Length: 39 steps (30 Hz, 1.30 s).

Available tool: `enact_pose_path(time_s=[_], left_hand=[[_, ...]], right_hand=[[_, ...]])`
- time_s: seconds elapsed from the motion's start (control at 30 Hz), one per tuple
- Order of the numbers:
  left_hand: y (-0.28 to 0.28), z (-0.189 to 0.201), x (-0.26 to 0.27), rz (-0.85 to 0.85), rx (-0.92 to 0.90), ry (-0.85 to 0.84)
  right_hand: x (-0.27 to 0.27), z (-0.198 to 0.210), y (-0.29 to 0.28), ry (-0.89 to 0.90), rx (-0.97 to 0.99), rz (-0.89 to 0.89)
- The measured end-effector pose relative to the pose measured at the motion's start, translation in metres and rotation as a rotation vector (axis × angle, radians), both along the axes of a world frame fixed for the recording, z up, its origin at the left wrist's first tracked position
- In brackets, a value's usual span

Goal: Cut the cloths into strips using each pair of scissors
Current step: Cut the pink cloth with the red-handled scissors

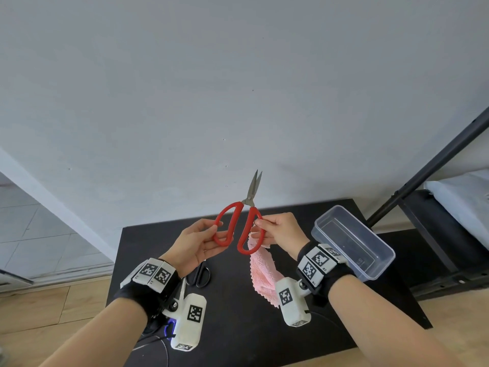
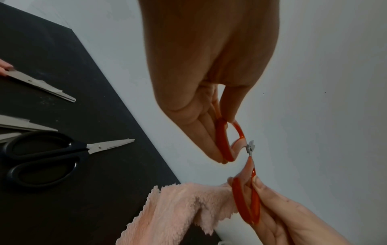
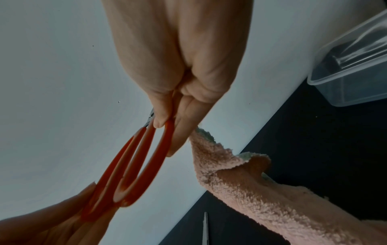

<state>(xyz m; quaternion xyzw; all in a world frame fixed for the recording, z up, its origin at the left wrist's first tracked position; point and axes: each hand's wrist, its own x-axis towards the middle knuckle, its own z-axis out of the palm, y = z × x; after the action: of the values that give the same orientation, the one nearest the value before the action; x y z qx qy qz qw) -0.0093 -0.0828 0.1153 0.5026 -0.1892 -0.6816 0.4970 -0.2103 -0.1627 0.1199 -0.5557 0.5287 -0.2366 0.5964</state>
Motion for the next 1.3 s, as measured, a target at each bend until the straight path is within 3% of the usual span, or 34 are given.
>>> enact_pose_path(time_s=[0.3,0.47,0.73,1.13,1.3], left_hand=[[-0.003,-0.007,-0.020,-0.060,0.003,0.017],[-0.007,-0.008,-0.023,-0.176,-0.013,-0.006],[-0.018,0.001,-0.032,-0.305,-0.050,-0.025],[-0.041,0.016,-0.050,-0.406,-0.147,-0.073],[-0.044,0.023,-0.060,-0.484,-0.182,-0.114]], right_hand=[[-0.008,-0.008,-0.005,0.041,-0.032,-0.049],[-0.017,-0.007,-0.009,0.109,-0.065,0.017],[-0.029,0.011,-0.012,0.259,-0.149,0.129],[-0.026,0.042,-0.014,0.384,-0.217,0.072],[-0.024,0.047,-0.014,0.608,-0.284,0.115]])
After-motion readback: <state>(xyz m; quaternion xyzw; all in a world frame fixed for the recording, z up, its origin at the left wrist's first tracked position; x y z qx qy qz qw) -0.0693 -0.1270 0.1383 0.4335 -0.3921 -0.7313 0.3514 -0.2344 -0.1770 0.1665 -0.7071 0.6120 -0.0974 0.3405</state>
